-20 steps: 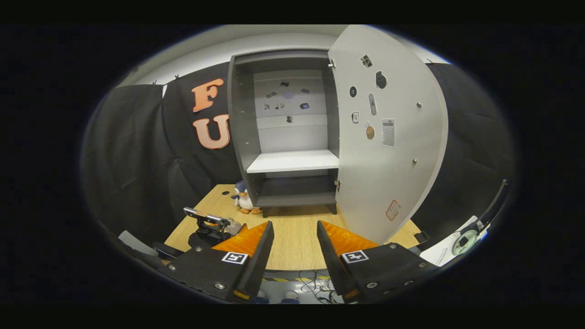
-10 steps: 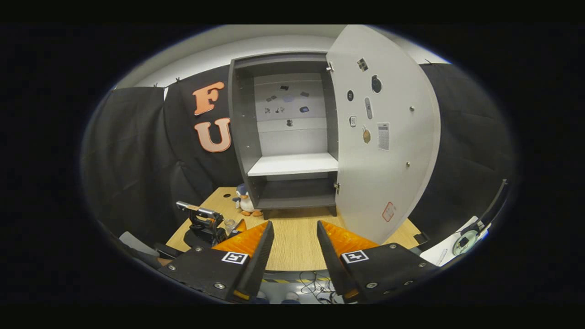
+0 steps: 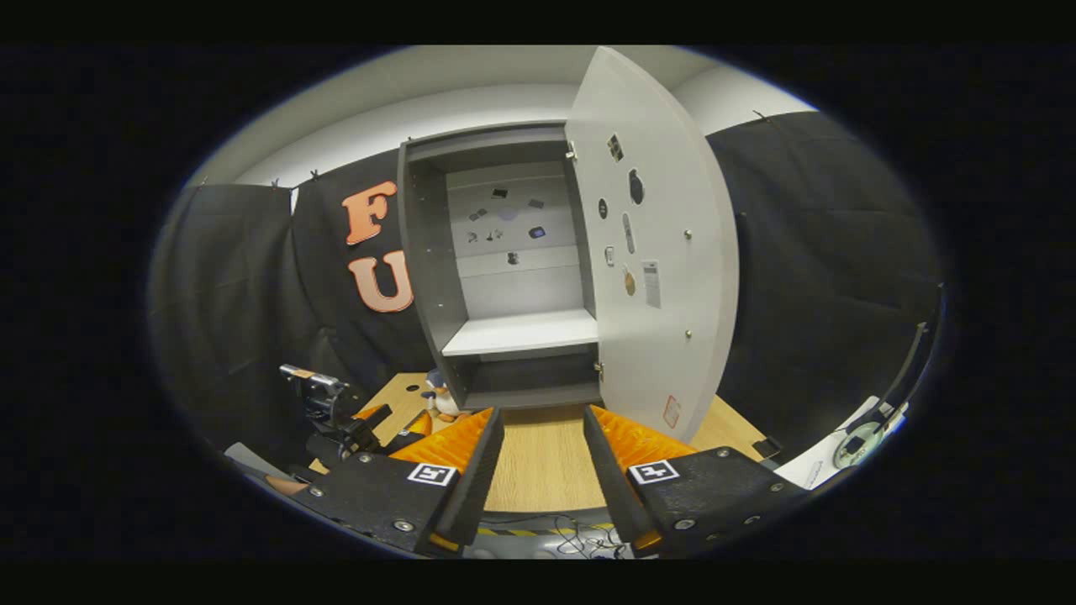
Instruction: Open the cabinet door with the right hand, grasp the bottle in the cabinet with the left hand and place it on the coaster, then close the cabinet door with the right hand.
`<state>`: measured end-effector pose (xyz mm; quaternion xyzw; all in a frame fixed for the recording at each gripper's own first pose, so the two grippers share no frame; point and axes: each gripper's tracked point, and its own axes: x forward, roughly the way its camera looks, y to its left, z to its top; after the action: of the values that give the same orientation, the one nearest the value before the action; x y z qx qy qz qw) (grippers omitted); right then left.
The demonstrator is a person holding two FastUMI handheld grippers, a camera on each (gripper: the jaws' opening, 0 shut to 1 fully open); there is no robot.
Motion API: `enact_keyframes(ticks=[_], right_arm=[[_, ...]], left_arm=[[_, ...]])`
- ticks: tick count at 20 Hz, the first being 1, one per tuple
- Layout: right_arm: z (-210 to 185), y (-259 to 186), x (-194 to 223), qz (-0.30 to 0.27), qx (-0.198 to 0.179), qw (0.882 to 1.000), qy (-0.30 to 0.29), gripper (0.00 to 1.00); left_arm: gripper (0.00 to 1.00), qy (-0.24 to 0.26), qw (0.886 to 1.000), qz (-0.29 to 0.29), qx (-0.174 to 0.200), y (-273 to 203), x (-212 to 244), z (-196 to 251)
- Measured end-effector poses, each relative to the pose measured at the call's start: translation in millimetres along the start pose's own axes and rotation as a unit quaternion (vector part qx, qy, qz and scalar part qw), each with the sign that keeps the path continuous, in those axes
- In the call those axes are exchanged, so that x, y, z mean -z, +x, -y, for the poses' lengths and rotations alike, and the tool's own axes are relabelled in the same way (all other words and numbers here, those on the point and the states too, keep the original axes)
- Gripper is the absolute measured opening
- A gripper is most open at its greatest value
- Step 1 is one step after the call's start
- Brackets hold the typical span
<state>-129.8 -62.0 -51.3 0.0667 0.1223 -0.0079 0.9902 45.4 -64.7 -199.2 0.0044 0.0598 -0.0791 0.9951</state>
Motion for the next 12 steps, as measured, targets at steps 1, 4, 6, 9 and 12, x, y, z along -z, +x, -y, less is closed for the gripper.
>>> enact_keyframes(ticks=[1,4,6,9,12], right_arm=[[4.5,-1.8,-4.1,0.006,0.003,1.000,-0.002,0.60],[19.3,-7.1,-21.8,0.029,0.006,1.000,0.000,0.61],[30.3,-10.6,-27.6,0.038,0.010,0.999,0.003,0.61],[49.1,-15.9,-34.0,0.050,0.017,0.999,0.004,0.61],[67.2,-20.9,-40.1,0.060,0.023,0.998,0.008,0.63]], left_arm=[[0.98,-0.004,1.000,-0.001,0.000,-0.4,-7.3,0.3],[0.98,-0.021,1.000,0.005,0.000,-3.7,-30.6,3.8],[1.00,-0.022,1.000,0.005,0.001,-3.9,-41.8,6.1],[0.98,-0.025,1.000,0.007,-0.001,-5.6,-54.6,9.8],[0.98,-0.031,1.000,0.008,0.002,-5.9,-64.4,17.1]])
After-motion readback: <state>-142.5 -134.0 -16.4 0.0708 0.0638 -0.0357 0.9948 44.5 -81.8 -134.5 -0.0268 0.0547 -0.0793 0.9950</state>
